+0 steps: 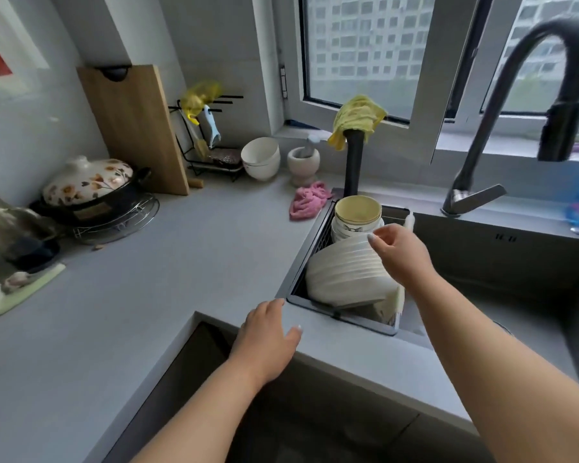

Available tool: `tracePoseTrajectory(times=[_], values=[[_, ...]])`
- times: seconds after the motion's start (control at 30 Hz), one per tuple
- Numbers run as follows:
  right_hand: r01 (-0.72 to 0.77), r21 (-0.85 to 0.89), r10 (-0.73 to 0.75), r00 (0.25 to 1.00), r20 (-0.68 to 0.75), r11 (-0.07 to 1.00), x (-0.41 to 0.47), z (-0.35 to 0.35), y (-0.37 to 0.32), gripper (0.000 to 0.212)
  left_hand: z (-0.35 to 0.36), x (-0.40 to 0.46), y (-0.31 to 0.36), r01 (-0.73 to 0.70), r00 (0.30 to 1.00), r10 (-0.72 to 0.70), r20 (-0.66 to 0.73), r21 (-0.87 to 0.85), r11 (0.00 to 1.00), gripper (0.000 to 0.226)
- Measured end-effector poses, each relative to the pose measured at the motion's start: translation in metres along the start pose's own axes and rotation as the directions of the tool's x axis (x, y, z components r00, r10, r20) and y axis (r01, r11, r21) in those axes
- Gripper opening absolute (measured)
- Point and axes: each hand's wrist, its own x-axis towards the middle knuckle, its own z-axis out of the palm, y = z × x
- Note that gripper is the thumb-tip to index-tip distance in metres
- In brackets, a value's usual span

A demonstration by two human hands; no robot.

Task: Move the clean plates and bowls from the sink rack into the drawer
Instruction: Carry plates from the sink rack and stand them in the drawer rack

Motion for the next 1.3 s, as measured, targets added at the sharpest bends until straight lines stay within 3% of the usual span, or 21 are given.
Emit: tracePoseTrajectory(times=[0.23,0.33,0.43,0.53,0.67,0.87,1.0,1.07,1.17,1.23,1.3], values=[[0.136,-0.259,-0.059,0.956,0.286,0.956,0.084,0.003,0.037,0.038,0.017,0.065,0.048,0.02,0.999,-0.024,-0.04,-0.098,0.995,0.059],[0.085,-0.155,-0.018,0.922,0.387,0.984,0.101,0.007,0.048,0.016,0.022,0.077,0.053,0.038,0.998,-0.043,-0.048,-0.098,0.994,0.056],[0.054,0.006,-0.05,0.885,0.462,0.999,0.112,0.008,0.052,0.02,0.023,0.086,0.055,0.072,0.997,-0.076,-0.034,-0.091,0.993,0.055],[0.094,0.104,-0.131,0.884,0.449,0.99,0.116,0.012,0.049,0.019,0.022,0.091,0.054,0.09,0.995,-0.095,-0.039,-0.098,0.991,0.055],[0.184,0.171,-0.231,0.918,0.323,0.968,0.122,0.017,0.044,0.017,0.019,0.093,0.055,0.094,0.993,-0.102,-0.066,-0.11,0.989,0.054],[0.309,0.116,-0.327,0.919,0.218,0.944,0.126,0.006,0.02,0.021,0.014,0.09,0.058,0.087,0.985,-0.108,-0.138,-0.148,0.985,0.052],[0.406,0.105,-0.419,0.892,0.168,0.908,0.115,-0.009,-0.004,0.02,0.008,0.085,0.061,0.124,0.965,-0.183,-0.186,-0.29,0.949,0.046],[0.444,0.112,-0.457,0.877,0.147,0.889,0.105,-0.015,-0.016,0.021,0.003,0.08,0.061,0.159,0.946,-0.262,-0.189,-0.435,0.886,0.042],[0.542,0.146,-0.559,0.82,0.124,0.828,0.084,-0.02,-0.036,0.02,-0.006,0.073,0.059,0.197,0.897,-0.412,-0.158,-0.692,0.694,0.032],[0.618,0.187,-0.642,0.757,0.121,0.763,0.067,-0.022,-0.05,0.019,-0.014,0.065,0.056,0.172,0.856,-0.506,-0.105,-0.865,0.471,0.029],[0.682,0.231,-0.715,0.689,0.117,0.694,0.049,-0.019,-0.063,0.026,-0.026,0.051,0.055,0.117,0.834,-0.552,0.008,-0.98,0.163,0.029]])
